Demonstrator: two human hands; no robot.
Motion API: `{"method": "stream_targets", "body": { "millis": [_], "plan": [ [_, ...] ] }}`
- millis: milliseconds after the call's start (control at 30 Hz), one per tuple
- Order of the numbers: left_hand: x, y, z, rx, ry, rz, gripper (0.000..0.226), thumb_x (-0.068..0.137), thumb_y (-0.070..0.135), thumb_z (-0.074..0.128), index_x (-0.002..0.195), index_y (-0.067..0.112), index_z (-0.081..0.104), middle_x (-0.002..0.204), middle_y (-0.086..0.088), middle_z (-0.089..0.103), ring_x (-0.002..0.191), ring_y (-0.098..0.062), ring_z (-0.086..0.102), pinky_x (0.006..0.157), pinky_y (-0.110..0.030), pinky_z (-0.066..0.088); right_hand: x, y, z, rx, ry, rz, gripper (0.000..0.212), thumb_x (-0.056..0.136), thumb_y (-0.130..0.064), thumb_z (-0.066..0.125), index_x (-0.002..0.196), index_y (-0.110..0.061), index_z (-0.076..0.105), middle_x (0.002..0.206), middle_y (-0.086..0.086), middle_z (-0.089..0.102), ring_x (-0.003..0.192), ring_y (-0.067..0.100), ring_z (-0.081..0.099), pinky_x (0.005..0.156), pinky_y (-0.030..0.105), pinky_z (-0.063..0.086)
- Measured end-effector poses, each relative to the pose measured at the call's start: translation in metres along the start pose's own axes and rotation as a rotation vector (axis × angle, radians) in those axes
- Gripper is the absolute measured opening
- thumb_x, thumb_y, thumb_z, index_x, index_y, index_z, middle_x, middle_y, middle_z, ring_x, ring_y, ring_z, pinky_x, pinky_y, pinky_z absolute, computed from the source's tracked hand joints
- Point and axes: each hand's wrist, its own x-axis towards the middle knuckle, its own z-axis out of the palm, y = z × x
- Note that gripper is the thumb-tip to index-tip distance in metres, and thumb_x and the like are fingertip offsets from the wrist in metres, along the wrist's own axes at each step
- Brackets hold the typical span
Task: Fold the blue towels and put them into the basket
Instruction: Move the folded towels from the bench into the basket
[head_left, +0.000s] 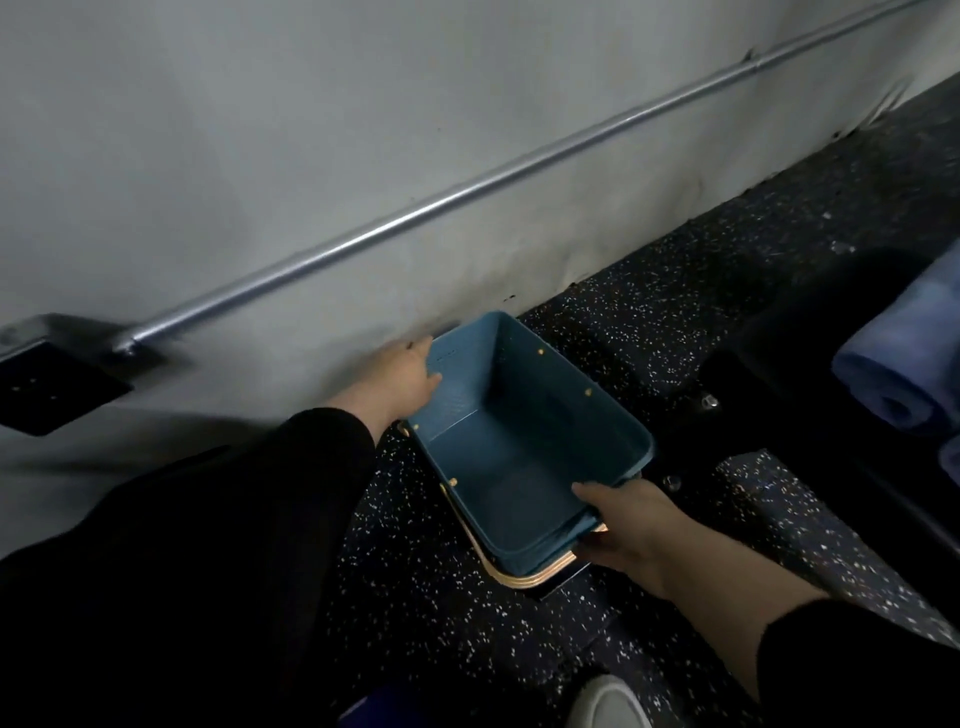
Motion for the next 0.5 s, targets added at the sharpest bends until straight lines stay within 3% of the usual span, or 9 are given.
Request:
{"method": "stream_targets", "body": {
  "millis": [133, 367, 500],
  "plan": [
    [0.013, -0.007, 0.012, -0.016, -0.01, -0.059, 0.053, 0.099, 0.034, 0.056, 0.144, 0.011, 0.041, 0.136, -0.019, 0.057, 0.121, -0.039, 0.055, 0.1, -0.041, 0.046, 0.012, -0.002, 0.01, 0.064, 0.091, -0.04, 0.036, 0.096, 0.0, 0.048, 0.131, -0.011, 0.052, 0.122, 0.012, 0.059, 0.104, 0.034, 0.062, 0.061, 0.041, 0.062],
    [0.011, -0.015, -0.003, -0.152, 0.089, -0.109, 0.025, 0.1, 0.026, 0.053, 0.119, 0.012, 0.059, 0.116, -0.014, 0.067, 0.106, -0.036, 0.062, 0.086, -0.037, 0.05, -0.018, -0.016, -0.014, -0.09, 0.115, -0.171, 0.027, 0.095, -0.002, 0.047, 0.109, -0.016, 0.065, 0.102, 0.007, 0.073, 0.092, 0.028, 0.071, 0.064, 0.04, 0.062],
    [-0.008, -0.01, -0.027, -0.299, 0.161, -0.118, 0.017, 0.1, 0.021, 0.052, 0.108, 0.01, 0.063, 0.106, -0.013, 0.069, 0.098, -0.034, 0.063, 0.084, -0.039, 0.052, -0.044, -0.026, -0.027, -0.114, 0.168, -0.22, 0.019, 0.096, -0.007, 0.05, 0.108, -0.013, 0.064, 0.099, 0.009, 0.074, 0.087, 0.029, 0.073, 0.061, 0.039, 0.061]
  ]
}}
